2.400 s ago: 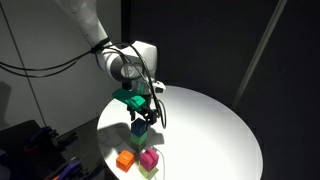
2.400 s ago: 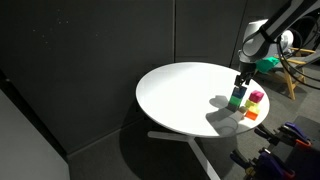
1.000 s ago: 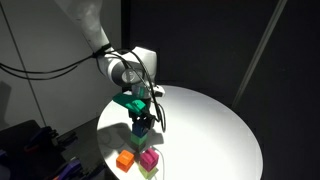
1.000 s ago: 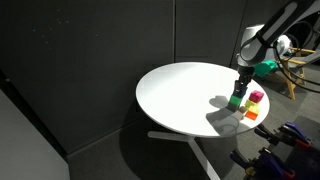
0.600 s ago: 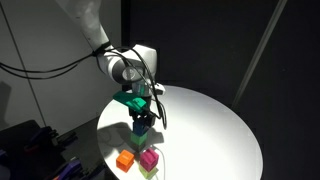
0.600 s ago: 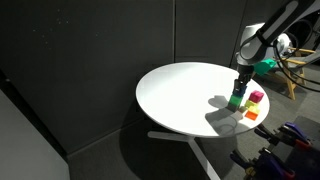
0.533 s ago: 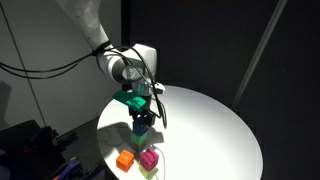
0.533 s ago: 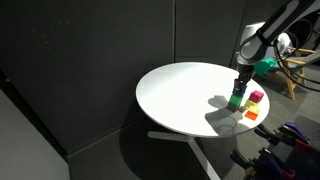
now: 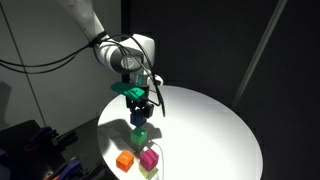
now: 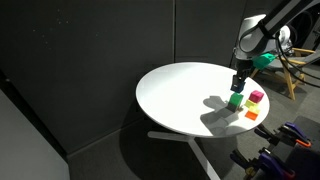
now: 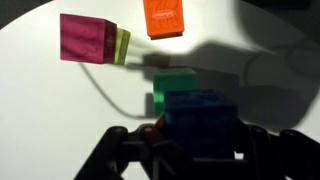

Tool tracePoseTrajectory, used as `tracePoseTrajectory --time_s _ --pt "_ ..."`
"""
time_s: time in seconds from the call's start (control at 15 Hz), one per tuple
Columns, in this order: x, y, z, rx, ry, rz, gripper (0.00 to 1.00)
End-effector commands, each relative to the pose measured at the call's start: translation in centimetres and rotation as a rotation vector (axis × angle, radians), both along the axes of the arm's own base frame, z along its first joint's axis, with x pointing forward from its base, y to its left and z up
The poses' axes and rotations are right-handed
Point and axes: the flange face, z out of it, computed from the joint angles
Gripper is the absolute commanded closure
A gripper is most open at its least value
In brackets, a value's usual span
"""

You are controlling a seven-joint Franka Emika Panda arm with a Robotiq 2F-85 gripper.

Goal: Pick up the blue block and put it on the table

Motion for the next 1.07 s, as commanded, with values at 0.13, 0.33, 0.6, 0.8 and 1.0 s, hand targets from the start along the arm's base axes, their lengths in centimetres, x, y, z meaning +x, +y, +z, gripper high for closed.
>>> tracePoseTrajectory --time_s 0.13,0.33,0.6,0.8,1.0 --pt "0.4 3.0 2.5 -0.008 -0.021 0.062 0.74" --pt "0.7 5.1 2.5 -0.009 -0.023 0.108 0.74" --pt "0.9 7.9 1.5 -0.009 -0.01 0.172 0.74" --pt "0.8 9.8 0.8 0.002 0.001 0.215 0.74" --pt "0.5 11.4 -0.1 0.009 0.016 0.25 0.74"
